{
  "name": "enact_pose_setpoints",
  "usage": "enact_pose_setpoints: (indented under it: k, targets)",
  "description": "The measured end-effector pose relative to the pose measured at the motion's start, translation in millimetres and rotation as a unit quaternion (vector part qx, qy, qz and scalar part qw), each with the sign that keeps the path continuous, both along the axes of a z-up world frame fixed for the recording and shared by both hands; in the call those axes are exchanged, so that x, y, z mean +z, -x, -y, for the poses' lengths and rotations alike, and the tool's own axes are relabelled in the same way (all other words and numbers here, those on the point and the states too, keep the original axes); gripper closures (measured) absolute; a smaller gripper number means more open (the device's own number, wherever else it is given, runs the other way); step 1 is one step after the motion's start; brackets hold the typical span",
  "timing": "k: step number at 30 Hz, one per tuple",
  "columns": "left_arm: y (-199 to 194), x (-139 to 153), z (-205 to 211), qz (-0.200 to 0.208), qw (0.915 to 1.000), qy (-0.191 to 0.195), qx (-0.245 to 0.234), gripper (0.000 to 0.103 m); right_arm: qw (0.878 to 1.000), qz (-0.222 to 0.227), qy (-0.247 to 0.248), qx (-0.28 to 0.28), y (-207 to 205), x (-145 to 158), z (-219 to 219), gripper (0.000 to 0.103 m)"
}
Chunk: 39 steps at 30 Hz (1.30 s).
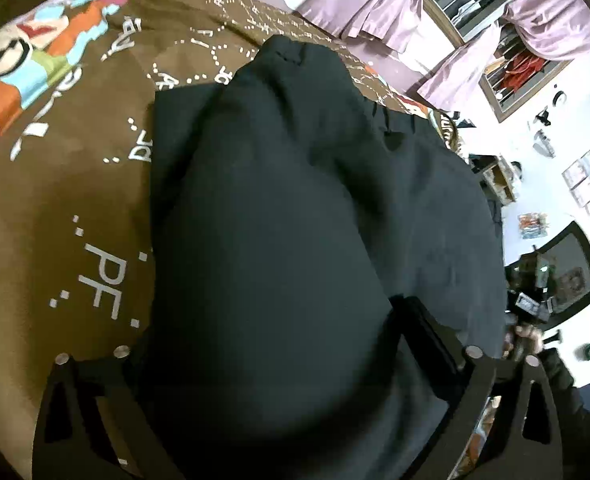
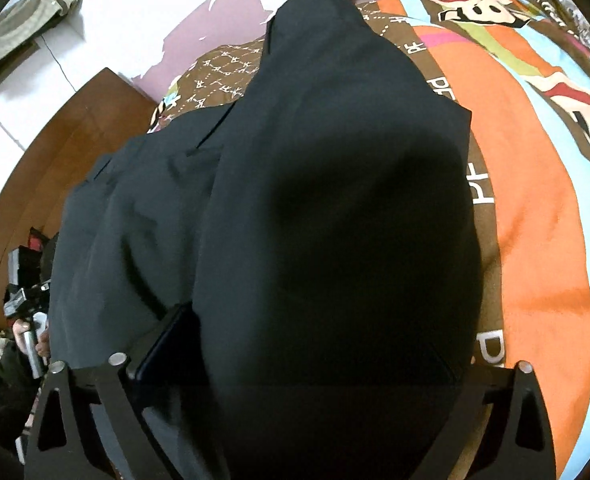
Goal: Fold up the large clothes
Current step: 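Grasp the bundle edge with both tools and fold it over itself, then lower the folded edge onto the bundle and open both tools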
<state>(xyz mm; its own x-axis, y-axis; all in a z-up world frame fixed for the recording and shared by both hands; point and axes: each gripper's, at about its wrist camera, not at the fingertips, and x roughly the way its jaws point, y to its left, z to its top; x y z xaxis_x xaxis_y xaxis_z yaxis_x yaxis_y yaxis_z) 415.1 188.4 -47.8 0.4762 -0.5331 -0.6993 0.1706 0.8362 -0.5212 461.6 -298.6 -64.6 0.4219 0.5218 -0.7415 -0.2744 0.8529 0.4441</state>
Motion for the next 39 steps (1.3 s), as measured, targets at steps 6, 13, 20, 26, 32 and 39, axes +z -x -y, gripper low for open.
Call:
enact_pose_setpoints:
  k: [6,13,20,26,32,39]
  targets:
    - [12,2,12,0.008,0.9993,-0.029,0.021,0.029,0.999,0.020,0.011,-0.022,12,7,-2,0.035]
    - [27,7,6,0.026,0.9976,0.008,0.063,0.057,0.997,0.037,0.013,-0.065,26,19,-11,0.065]
    - [45,33,6,0.074,0.9943,0.025,0.072,0.081,0.993,0.092,0.029,-0.065,40,43,-29,0.081]
    - [55,76,-11,0.103,0.9913,0.058,0.058,0.084,0.988,0.149,-0.026,-0.038,54,86,-44,0.085]
    - [84,116,-37,0.172,0.9817,0.024,0.079,0.084,0.978,0.202,-0.051,0.011,63,111,-83,0.085]
    - [71,92,-77,0.149,0.9797,0.035,0.130,0.084,0.974,0.219,-0.047,0.042,46,127,-138,0.085]
